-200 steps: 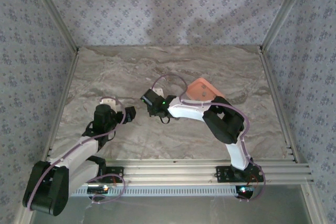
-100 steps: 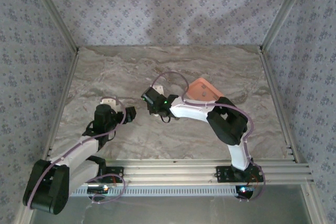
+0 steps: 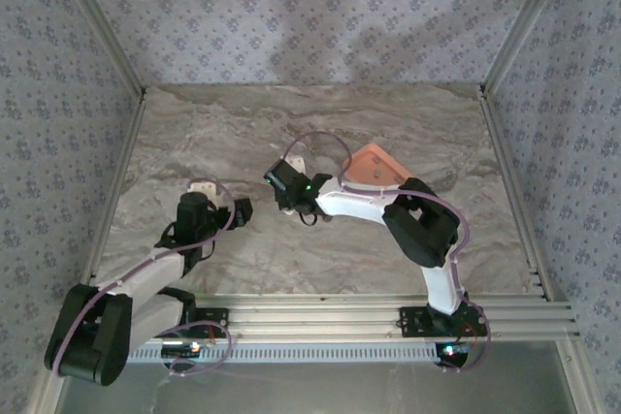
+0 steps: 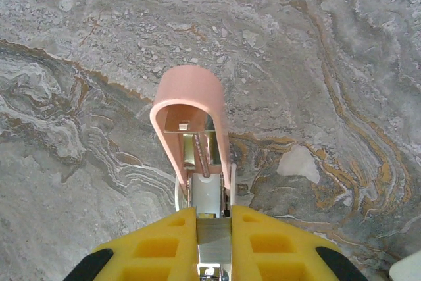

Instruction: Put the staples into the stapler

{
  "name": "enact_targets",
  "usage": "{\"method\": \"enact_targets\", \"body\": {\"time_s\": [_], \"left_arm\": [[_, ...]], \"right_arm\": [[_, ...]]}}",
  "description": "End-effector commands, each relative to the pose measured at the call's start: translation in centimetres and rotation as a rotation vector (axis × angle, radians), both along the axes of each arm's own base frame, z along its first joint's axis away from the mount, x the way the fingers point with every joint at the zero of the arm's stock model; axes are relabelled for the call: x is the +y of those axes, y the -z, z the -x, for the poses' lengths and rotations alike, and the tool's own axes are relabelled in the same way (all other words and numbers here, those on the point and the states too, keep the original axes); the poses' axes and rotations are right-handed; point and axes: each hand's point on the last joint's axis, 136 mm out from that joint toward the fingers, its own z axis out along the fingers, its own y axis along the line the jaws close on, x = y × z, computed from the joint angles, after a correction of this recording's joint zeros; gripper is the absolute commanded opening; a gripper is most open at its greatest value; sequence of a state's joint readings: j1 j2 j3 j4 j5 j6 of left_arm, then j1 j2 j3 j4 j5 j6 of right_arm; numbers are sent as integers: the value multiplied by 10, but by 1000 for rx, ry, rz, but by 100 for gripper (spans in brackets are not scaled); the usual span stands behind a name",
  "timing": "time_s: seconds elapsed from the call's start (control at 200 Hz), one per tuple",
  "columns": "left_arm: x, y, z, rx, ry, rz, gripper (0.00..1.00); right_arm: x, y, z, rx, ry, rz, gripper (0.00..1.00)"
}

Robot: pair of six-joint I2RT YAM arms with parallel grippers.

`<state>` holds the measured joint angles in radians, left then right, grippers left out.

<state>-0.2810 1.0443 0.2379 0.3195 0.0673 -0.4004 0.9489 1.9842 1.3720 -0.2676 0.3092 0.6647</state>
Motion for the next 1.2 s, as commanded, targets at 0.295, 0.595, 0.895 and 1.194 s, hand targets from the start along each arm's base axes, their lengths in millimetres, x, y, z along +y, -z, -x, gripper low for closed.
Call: {"method": "enact_targets", "body": {"time_s": [0.295,0.595,0.895,1.194], "left_arm": [[-8,-13,-14,-38,32,23,98],[-8,-13,-14,-40,31,19,98],[-6,-12,-12,-39,27,14,98],[-5,-12,-9,-43,24,9,98]], "right_arm": [[4,15,3,41,-20,17,15],[3,19,6,63,-17,28,15],[-1,25,13,96,-15,47,15],[3,19,13,84,-25,44,15]]}}
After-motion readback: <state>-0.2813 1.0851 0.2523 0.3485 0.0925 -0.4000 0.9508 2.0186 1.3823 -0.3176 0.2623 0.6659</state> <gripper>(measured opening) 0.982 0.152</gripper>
